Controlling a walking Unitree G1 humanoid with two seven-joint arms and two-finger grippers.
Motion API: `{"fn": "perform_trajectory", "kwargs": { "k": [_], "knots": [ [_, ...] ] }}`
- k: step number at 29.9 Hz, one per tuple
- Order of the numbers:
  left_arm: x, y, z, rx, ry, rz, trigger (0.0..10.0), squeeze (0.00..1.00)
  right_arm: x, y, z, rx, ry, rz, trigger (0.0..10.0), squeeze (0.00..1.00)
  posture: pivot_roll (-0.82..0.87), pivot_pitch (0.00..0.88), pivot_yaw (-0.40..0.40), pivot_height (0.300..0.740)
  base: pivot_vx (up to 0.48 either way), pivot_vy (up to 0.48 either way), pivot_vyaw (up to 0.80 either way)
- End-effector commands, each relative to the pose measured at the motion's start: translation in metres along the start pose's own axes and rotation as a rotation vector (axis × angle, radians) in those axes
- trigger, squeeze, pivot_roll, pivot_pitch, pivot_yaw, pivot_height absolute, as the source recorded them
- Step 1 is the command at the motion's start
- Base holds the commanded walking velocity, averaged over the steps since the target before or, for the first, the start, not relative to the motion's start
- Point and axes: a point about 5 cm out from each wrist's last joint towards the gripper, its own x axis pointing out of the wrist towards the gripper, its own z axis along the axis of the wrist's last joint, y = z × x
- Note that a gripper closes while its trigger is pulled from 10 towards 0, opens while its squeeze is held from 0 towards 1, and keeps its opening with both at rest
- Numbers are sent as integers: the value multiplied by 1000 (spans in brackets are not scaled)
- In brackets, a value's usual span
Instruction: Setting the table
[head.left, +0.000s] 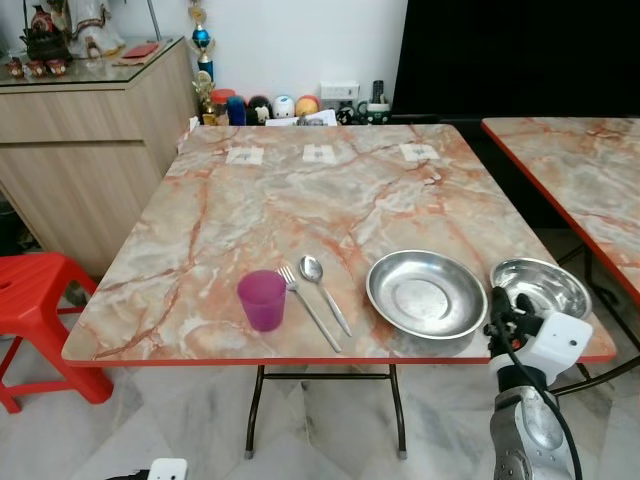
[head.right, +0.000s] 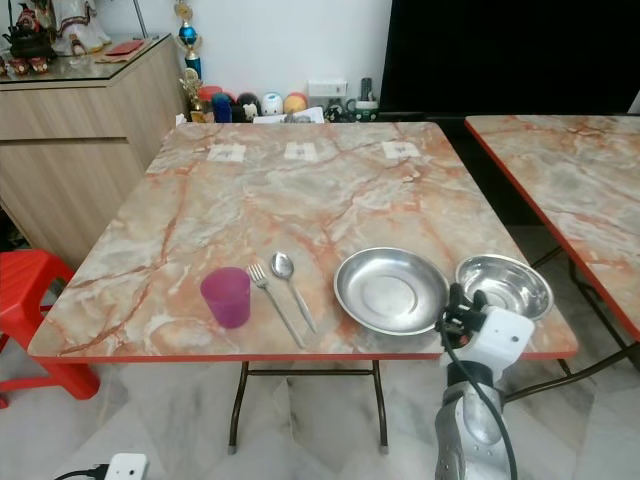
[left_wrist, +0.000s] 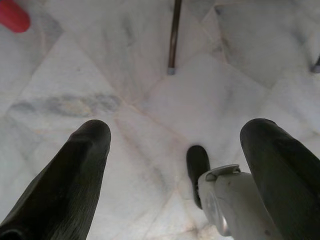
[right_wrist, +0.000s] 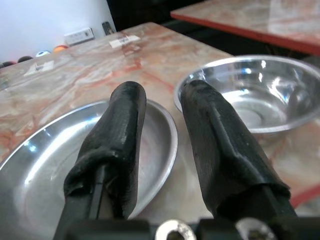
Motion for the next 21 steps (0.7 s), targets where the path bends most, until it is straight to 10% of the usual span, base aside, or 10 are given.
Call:
{"fn": "perform_trajectory", "kwargs": {
  "k": [1, 6, 7, 8, 12, 13, 20, 21],
  "knots": [
    [-2, 1, -9, -20, 40, 5, 10000, 0, -2, -3, 1, 32, 9, -30, 10000, 0, -26, 22, 0, 740, 0, 0, 0],
    [-2, -3, -12, -22, 60, 6, 10000, 0, -2, -6, -7, 91, 90, -87, 10000, 153, -28, 15, 6, 740, 0, 0, 0],
    [-2, -3, -12, -22, 64, 7, 10000, 0, -2, -5, -8, 106, 102, -84, 10000, 831, -28, 15, 6, 740, 0, 0, 0],
    [-3, -2, -14, -22, 70, 9, 10000, 0, -1, -3, -11, 126, 126, -79, 10000, 859, -25, 10, 10, 740, 0, 0, 0],
    [-3, -1, -15, -24, 74, 10, 10000, 0, 0, 2, -16, 149, 171, -54, 10000, 737, -20, 6, 12, 740, 0, 0, 0],
    [-4, 0, -15, -25, 75, 11, 10000, 0, 1, 4, -16, 143, 180, -44, 10000, 0, -20, 5, 12, 740, 0, 0, 0],
    [-4, 2, -16, -27, 69, 15, 10000, 0, 6, 8, -14, 199, 183, -46, 10000, 0, -19, 1, 16, 740, 0, 0, 0],
    [-4, 3, -16, -27, 67, 14, 10000, 0, 7, 8, -15, 221, 195, -49, 10000, 220, -19, 1, 16, 740, 0, 0, 0]
  ]
}}
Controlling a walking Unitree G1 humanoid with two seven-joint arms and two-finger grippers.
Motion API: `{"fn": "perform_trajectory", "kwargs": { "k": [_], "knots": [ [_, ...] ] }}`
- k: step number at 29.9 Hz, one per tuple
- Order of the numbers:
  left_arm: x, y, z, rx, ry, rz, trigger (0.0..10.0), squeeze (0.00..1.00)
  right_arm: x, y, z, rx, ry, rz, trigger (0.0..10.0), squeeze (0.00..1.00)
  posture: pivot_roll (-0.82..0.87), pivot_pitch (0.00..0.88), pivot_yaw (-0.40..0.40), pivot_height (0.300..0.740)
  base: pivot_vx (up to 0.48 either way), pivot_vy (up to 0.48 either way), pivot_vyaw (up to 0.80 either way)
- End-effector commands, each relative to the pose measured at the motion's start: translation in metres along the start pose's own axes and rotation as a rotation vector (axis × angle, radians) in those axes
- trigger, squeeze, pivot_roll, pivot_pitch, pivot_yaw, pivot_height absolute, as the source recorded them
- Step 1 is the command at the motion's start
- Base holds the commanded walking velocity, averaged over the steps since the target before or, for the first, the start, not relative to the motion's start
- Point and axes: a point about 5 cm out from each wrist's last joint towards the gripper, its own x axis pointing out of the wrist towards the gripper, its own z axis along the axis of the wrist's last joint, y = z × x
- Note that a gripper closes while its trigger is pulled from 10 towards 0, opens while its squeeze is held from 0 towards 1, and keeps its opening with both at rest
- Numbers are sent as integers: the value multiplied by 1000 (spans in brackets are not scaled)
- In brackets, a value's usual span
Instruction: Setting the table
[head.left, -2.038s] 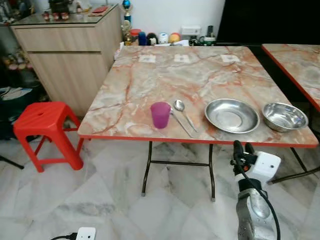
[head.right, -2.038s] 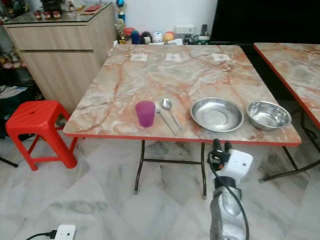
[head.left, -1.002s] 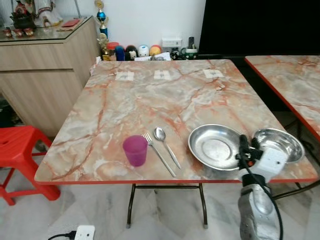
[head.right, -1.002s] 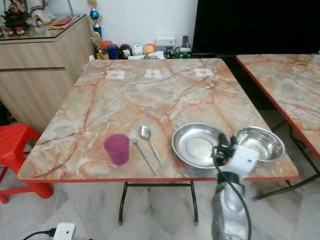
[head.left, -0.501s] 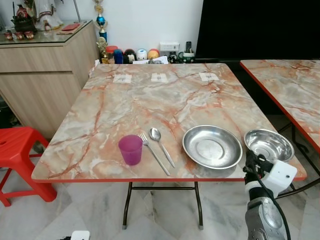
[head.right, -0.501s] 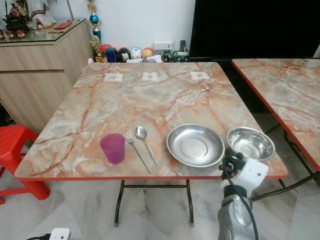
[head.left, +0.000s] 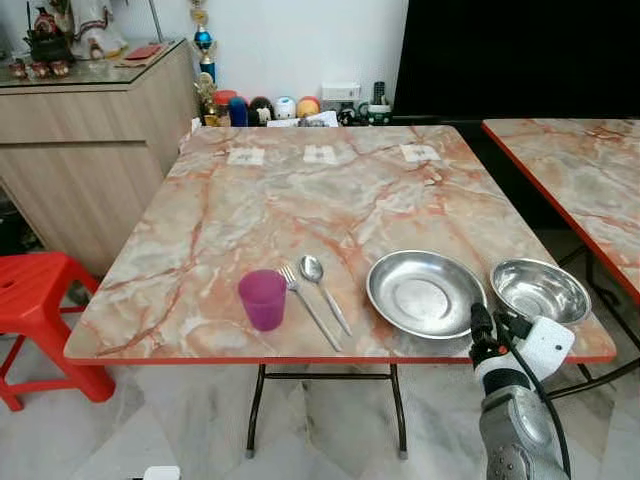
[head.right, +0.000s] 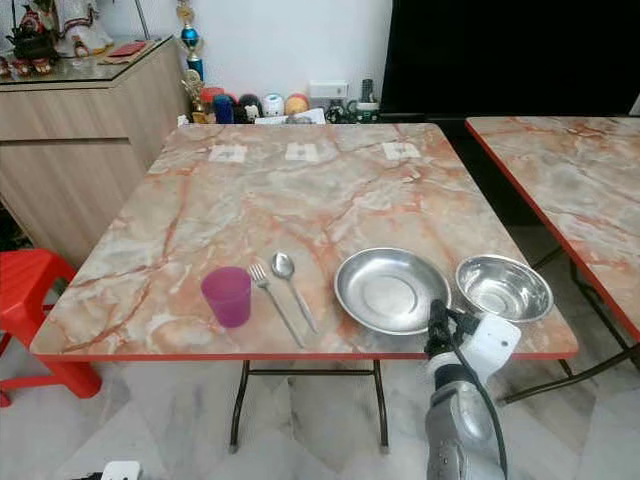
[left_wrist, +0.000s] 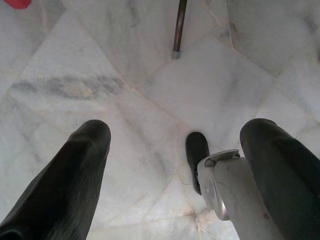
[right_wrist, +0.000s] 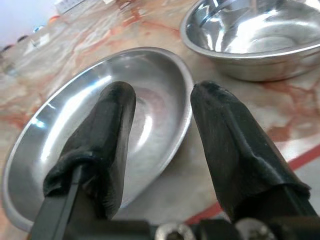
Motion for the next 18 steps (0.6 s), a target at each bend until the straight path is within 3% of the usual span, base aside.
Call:
{"fn": "perform_trajectory", "kwargs": {
  "k": [1, 3, 4, 5, 6, 18],
  "knots": [
    [-2, 3, -6, -8, 16, 7, 10000, 0, 4, -2, -4, 20, 42, -20, 10000, 918, -18, 0, 13, 740, 0, 0, 0],
    [-2, 3, -6, -8, 15, 6, 10000, 0, 4, -2, -5, 23, 47, -22, 10000, 918, -18, 0, 13, 740, 0, 0, 0],
    [-2, 2, -6, -8, 14, 4, 10000, 0, 6, -1, -5, 22, 56, -21, 10000, 173, -19, 0, 13, 740, 0, 0, 0],
    [-2, 2, -6, -8, 14, 4, 10000, 0, 6, -1, -5, 22, 56, -21, 10000, 173, -19, 0, 13, 740, 0, 0, 0],
    [-2, 1, -6, -8, 13, 2, 10000, 0, 7, -1, -6, 20, 62, -20, 10000, 0, -19, 0, 13, 740, 0, 0, 0],
    [-1, -1, -4, -4, 8, -2, 10000, 0, 20, -5, 4, 10, 50, -66, 10000, 0, -21, 10, 14, 740, 0, 0, 0]
  ]
}}
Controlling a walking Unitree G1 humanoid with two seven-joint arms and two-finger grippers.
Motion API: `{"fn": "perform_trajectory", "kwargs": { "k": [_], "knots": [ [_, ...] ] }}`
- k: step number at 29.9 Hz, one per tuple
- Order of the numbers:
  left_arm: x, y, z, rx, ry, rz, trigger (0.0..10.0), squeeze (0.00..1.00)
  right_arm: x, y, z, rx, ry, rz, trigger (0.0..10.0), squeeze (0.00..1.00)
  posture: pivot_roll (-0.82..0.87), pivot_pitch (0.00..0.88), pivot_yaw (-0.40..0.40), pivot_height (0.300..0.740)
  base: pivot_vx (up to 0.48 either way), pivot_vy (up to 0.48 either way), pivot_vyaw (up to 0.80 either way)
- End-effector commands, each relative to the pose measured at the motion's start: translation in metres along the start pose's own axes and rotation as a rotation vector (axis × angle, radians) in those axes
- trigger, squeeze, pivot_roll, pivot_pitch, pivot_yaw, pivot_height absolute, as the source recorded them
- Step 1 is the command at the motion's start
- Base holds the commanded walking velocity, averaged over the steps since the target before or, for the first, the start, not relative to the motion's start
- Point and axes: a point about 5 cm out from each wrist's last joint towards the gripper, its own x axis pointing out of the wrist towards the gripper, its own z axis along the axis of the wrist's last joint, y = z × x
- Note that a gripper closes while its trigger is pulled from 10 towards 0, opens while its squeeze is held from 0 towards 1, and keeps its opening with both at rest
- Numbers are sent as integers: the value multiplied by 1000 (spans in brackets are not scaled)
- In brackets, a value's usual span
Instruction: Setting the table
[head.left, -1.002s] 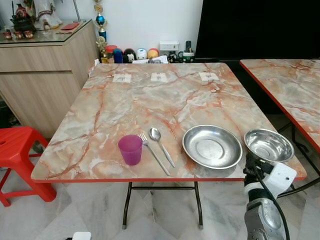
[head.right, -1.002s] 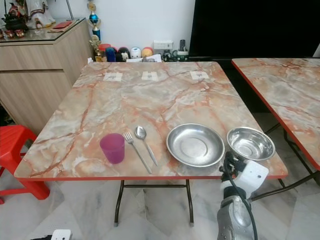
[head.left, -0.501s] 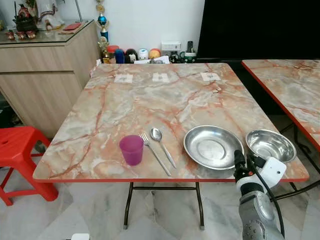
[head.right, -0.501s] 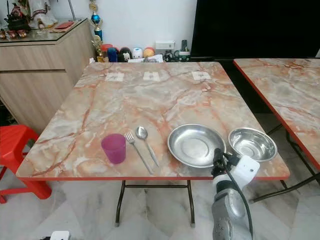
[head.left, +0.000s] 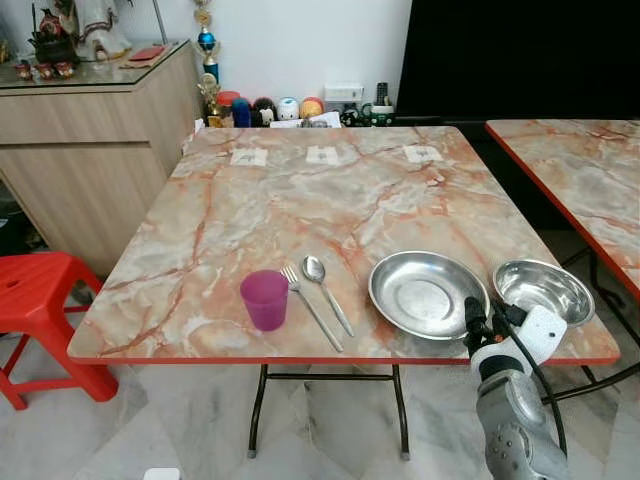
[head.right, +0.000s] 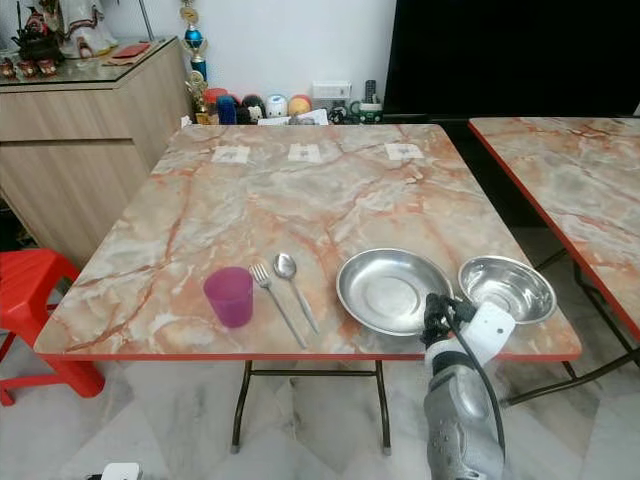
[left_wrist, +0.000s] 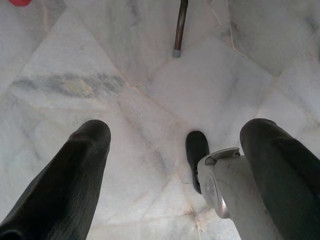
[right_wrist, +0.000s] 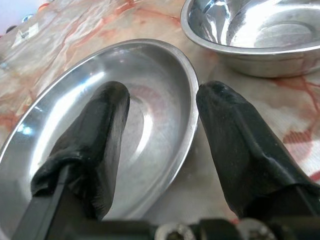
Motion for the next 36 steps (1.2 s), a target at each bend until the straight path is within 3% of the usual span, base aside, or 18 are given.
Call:
{"fn": "perform_trajectory", "kwargs": {
  "k": [1, 16, 36],
  "knots": [
    [-1, 0, -3, -2, 6, -1, 10000, 0, 4, -4, 2, 4, 3, -32, 10000, 0, -21, 13, 13, 740, 0, 0, 0],
    [-6, 9, -13, -17, 24, 22, 10000, 0, 16, -4, 6, -2, 22, -52, 10000, 0, -6, 85, 4, 740, 0, 0, 0],
    [-7, 7, -17, 1, 40, 13, 10000, 0, 29, 2, 6, -1, 61, -53, 10000, 0, -3, 112, 10, 740, 0, 0, 0]
  ]
}}
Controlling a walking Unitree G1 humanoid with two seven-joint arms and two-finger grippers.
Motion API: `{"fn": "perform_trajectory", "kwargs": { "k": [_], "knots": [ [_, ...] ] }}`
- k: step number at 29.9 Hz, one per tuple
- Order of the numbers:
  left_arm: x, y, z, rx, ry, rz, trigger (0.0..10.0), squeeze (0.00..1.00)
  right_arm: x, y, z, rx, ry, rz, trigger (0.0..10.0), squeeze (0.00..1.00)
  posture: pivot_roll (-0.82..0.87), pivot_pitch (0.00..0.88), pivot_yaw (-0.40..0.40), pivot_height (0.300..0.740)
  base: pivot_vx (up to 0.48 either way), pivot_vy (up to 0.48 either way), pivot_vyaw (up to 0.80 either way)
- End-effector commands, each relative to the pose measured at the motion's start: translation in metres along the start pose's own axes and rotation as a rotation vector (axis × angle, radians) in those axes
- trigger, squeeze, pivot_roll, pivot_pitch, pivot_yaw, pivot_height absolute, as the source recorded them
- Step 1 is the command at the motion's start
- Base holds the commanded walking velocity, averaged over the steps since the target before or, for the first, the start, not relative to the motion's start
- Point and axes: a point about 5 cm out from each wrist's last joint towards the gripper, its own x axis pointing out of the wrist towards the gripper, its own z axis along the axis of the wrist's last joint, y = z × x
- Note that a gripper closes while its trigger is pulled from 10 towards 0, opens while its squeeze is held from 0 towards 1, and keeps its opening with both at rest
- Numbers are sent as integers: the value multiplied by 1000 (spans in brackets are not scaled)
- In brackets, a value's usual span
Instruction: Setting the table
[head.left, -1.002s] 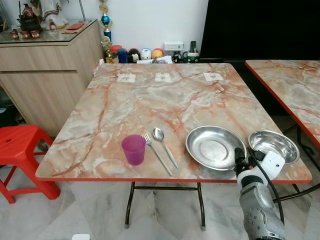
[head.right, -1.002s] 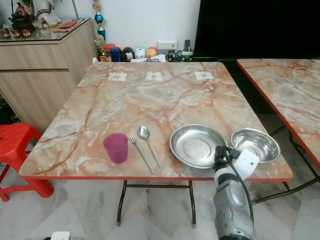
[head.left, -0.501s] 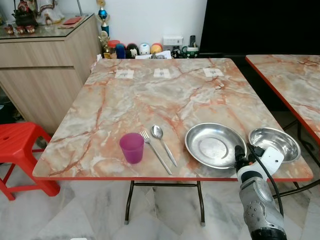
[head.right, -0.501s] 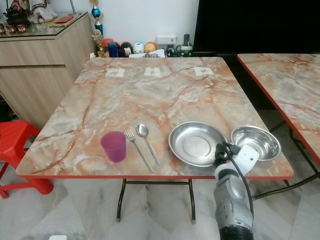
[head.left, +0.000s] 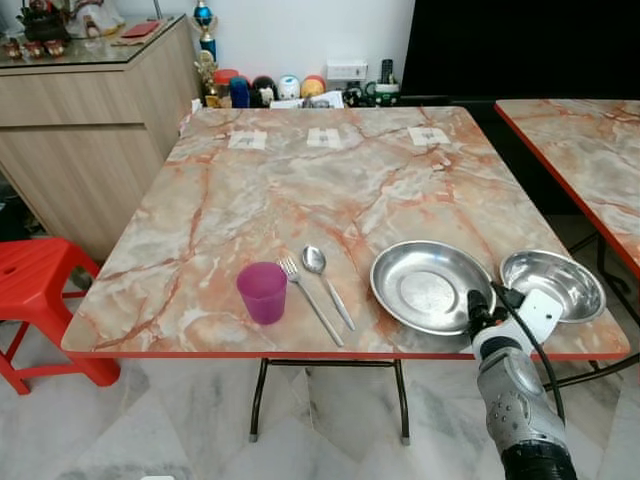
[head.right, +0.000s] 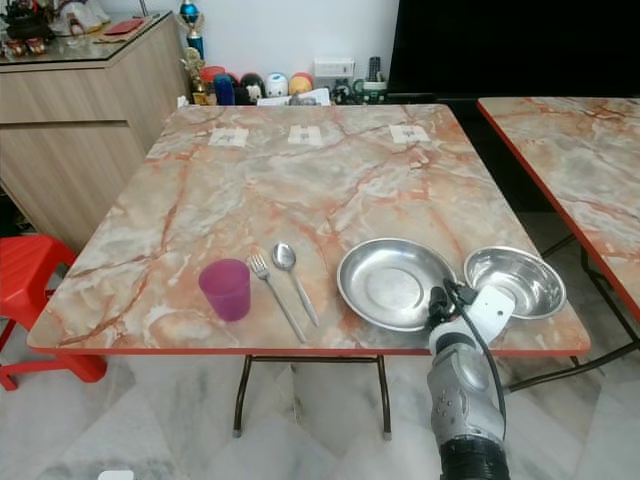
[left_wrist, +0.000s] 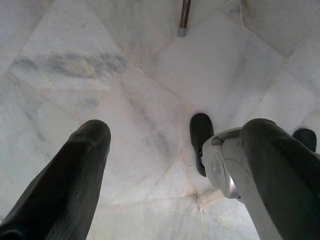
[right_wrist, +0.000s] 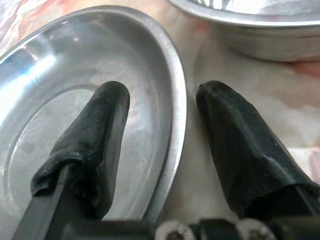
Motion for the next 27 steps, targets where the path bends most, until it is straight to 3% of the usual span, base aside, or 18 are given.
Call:
{"fn": "perform_trajectory", "kwargs": {
  "k": [1, 7, 8, 9, 12, 13, 16, 17, 20, 21, 22, 23, 24, 27],
  "knots": [
    [-4, 2, -11, 8, 29, -2, 10000, 0, 2, 1, 0, 3, 6, 1, 10000, 0, -2, 114, 9, 740, 0, 0, 0],
    [-5, -2, -16, 12, 40, -9, 10000, 0, 3, 4, -4, -8, 41, 22, 9765, 0, -1, 117, 7, 740, 0, 0, 0],
    [-5, -3, -17, 13, 42, -10, 10000, 0, 3, 5, -5, -13, 48, 26, 8588, 0, -1, 117, 7, 740, 0, 0, 0],
    [-5, -4, -17, 14, 44, -12, 10000, 0, 3, 6, -6, -15, 52, 30, 353, 0, 0, 117, 5, 740, 0, 0, 0],
    [-5, -6, -17, 16, 48, -14, 10000, 0, 3, 9, -8, -20, 60, 41, 0, 0, 0, 117, 5, 740, 0, 0, 0],
    [-4, -7, -17, 18, 49, -17, 10000, 0, 3, 11, -10, -22, 69, 53, 3765, 0, 2, 116, 4, 740, 0, 0, 0],
    [-4, -7, -17, 19, 49, -17, 10000, 0, 3, 12, -10, -22, 72, 57, 3765, 0, 2, 116, 4, 740, 0, 0, 0],
    [-4, -6, -17, 20, 49, -19, 10000, 0, 4, 14, -11, -21, 75, 61, 10000, 0, 5, 116, 2, 740, 0, 0, 0],
    [-5, -5, -17, 22, 49, -18, 10000, 0, 4, 16, -12, -22, 79, 67, 10000, 0, 5, 116, 2, 740, 0, 0, 0],
    [-5, -4, -16, 22, 48, -17, 10000, 0, 4, 16, -12, -23, 80, 69, 7098, 0, 5, 116, 2, 740, 0, 0, 0],
    [-5, -3, -16, 22, 48, -17, 10000, 0, 4, 16, -12, -24, 82, 70, 4863, 0, 7, 117, 1, 740, 0, 0, 0],
    [-5, -2, -16, 23, 48, -17, 10000, 0, 4, 16, -13, -26, 86, 73, 1569, 0, 7, 117, 1, 740, 0, 0, 0],
    [-5, -1, -16, 23, 47, -17, 10000, 0, 4, 17, -13, -29, 88, 77, 0, 0, 8, 116, 0, 740, 0, 0, 0],
    [-5, 0, -16, 25, 47, -16, 10000, 0, 4, 19, -14, -28, 88, 85, 0, 0, 8, 116, 0, 740, 0, 0, 0]
  ]
}}
